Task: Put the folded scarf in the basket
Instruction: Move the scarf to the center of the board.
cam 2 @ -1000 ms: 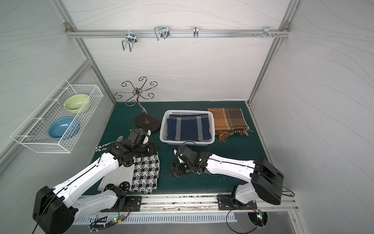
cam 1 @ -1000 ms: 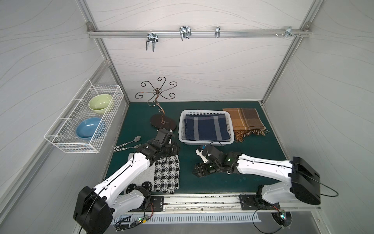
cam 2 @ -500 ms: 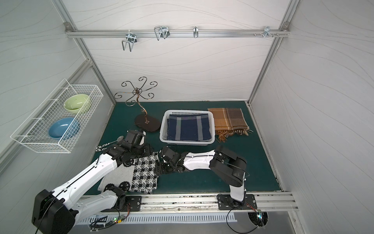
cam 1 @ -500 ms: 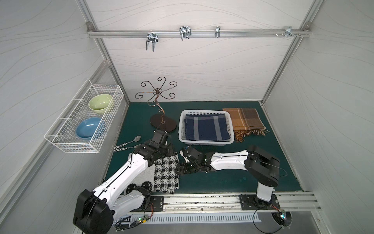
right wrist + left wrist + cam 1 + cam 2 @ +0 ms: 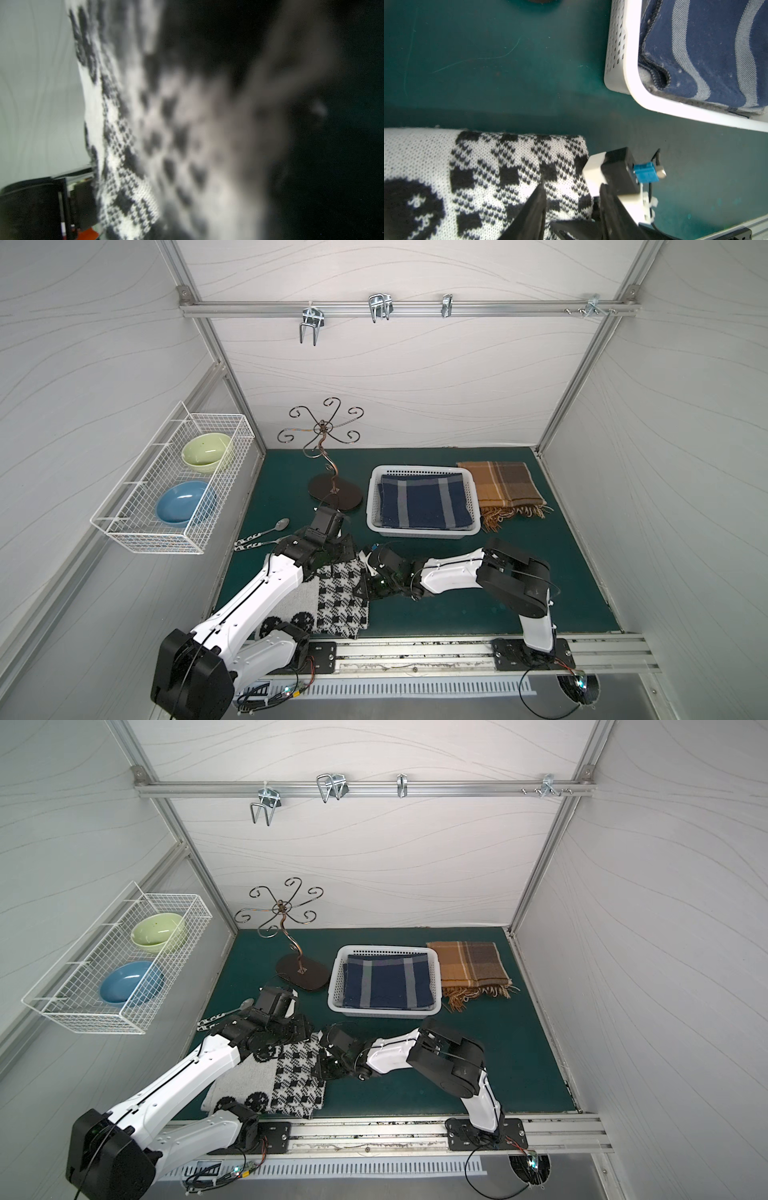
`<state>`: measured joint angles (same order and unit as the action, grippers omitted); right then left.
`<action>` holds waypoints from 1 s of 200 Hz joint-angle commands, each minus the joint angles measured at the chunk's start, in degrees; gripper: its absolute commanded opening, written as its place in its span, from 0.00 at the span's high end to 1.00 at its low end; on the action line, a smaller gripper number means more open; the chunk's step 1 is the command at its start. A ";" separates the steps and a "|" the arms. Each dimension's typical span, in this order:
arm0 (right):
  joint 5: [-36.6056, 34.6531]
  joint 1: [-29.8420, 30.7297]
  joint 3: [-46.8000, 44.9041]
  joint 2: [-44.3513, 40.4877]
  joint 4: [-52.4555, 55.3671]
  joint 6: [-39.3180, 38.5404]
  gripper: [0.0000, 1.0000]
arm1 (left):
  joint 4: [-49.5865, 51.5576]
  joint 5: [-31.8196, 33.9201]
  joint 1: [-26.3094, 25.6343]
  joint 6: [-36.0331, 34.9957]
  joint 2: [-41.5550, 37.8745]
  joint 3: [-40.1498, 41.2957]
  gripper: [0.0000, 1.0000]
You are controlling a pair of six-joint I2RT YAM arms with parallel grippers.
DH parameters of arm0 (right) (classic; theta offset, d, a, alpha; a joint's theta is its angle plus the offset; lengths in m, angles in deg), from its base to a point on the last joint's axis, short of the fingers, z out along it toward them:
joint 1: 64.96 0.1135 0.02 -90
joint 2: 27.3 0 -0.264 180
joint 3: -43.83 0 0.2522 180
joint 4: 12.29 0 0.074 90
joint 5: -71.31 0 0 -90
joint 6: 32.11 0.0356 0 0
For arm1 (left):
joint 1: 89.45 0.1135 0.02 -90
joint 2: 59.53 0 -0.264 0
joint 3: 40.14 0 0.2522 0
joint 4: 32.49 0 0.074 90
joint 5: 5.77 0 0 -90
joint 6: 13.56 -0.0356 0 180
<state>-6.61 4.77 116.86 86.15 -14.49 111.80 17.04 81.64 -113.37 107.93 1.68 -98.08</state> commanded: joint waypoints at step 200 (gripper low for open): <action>4.26 -28.89 -33.68 -49.09 36.28 -16.70 0.50 | -13.12 -2.29 -3.68 6.45 -1.80 15.02 0.48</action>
<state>-2.85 -23.77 84.01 40.01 17.66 94.62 8.67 78.29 -116.52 113.37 -1.38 -84.31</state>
